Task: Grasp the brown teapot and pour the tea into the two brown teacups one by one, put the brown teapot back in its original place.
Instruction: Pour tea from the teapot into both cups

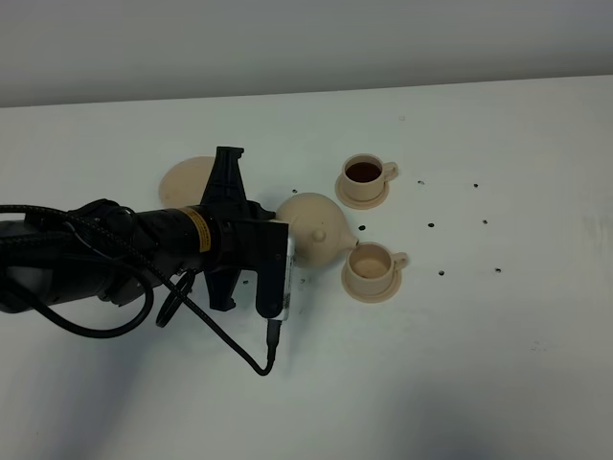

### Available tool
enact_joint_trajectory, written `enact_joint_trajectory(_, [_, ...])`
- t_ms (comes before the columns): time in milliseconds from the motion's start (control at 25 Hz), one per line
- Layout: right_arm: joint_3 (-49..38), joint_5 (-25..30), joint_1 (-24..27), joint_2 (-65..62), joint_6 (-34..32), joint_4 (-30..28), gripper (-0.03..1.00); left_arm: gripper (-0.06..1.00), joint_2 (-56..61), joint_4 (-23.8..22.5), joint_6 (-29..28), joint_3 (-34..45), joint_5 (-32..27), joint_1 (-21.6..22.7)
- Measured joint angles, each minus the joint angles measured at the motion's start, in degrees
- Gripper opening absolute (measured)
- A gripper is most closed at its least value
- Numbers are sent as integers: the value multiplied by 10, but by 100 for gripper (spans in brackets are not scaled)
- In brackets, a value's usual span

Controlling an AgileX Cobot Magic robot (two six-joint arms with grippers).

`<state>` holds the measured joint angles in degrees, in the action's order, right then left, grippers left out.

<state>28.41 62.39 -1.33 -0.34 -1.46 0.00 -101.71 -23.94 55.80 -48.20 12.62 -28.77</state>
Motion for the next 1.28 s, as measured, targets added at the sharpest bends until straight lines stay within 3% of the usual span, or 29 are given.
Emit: enact_joint_trajectory(1280, [0,0,0,0,0,0,31,8,-16,-23,67,-33,-3,-7])
